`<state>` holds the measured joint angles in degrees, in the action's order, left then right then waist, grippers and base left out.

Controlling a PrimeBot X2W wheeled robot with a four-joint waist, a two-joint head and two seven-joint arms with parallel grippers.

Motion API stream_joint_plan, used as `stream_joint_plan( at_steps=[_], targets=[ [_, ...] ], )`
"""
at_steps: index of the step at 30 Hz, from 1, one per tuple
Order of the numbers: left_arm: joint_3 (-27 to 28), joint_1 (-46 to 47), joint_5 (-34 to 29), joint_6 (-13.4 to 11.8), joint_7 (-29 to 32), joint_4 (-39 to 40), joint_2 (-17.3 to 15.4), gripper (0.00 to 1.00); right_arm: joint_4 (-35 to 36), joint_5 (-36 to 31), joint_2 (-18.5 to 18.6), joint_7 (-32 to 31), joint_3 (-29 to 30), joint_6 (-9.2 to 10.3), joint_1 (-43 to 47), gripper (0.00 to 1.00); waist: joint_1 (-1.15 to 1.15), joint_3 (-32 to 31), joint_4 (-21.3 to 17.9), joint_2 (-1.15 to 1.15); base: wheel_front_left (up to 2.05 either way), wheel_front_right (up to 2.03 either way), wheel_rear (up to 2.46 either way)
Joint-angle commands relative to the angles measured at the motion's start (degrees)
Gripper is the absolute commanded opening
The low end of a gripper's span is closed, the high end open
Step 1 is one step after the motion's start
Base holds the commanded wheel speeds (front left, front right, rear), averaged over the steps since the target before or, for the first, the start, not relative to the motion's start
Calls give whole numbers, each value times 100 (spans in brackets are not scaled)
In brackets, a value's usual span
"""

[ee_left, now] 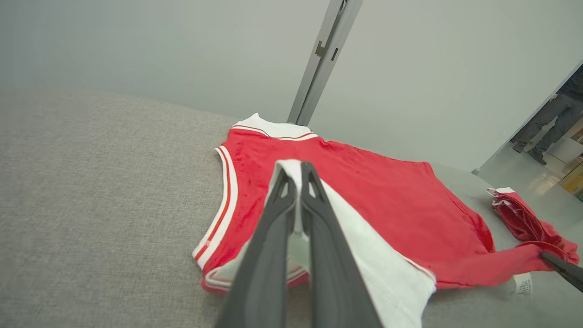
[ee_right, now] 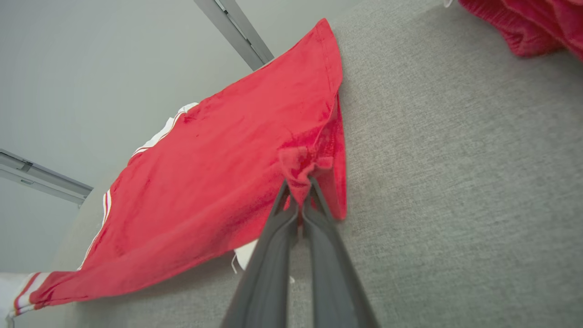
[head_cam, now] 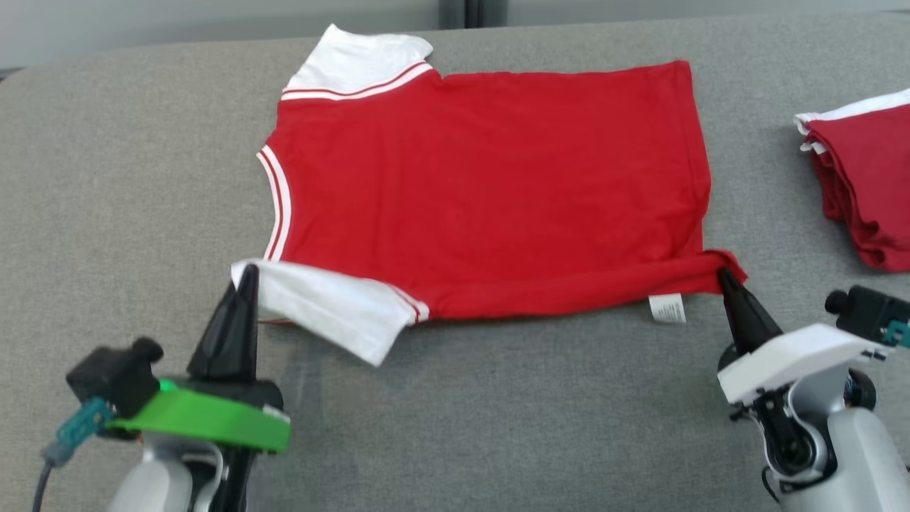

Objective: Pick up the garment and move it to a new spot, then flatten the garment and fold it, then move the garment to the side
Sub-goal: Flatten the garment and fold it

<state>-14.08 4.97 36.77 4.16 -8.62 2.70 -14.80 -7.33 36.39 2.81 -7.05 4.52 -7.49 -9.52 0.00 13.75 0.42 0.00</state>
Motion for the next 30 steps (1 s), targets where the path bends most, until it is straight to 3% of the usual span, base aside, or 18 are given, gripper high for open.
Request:
stream_joint_plan(
  at_steps=[1,14,15,16,17,18,19,30],
  targets=[
    [9,288,17,52,-66,-144,48,0,-110,33,20,19,9,1,-193,0,0,163,-20,0,0,0,0],
    [-115,2179,-61,229,-447,-2060,427,0,-1411,-188,20,315,26,2,-1716,2,0,779,-79,0,0,0,0],
    [-106,2278,-63,239,-483,-2168,438,0,-1484,-177,19,383,21,2,-1809,21,0,808,-85,0,0,0,0],
    [-86,2355,-60,235,-508,-2254,459,0,-1531,-174,20,456,6,2,-1872,56,0,821,-86,0,0,0,0],
    [-66,2437,-79,237,-538,-2340,483,11,-1592,-161,19,529,-32,2,-1934,100,0,834,-90,0,0,0,0],
    [-60,2492,-95,247,-568,-2396,502,42,-1616,-142,18,606,-70,2,-1978,100,0,844,-94,0,0,0,0],
    [-49,2562,-126,249,-588,-2440,525,100,-1632,-139,20,711,-110,2,-2038,100,0,854,-98,0,0,0,0],
    [-9,2243,-393,339,-656,-1881,669,100,-1233,-1058,20,1421,-227,2,-1868,100,0,702,-82,0,0,0,0]
  ],
)
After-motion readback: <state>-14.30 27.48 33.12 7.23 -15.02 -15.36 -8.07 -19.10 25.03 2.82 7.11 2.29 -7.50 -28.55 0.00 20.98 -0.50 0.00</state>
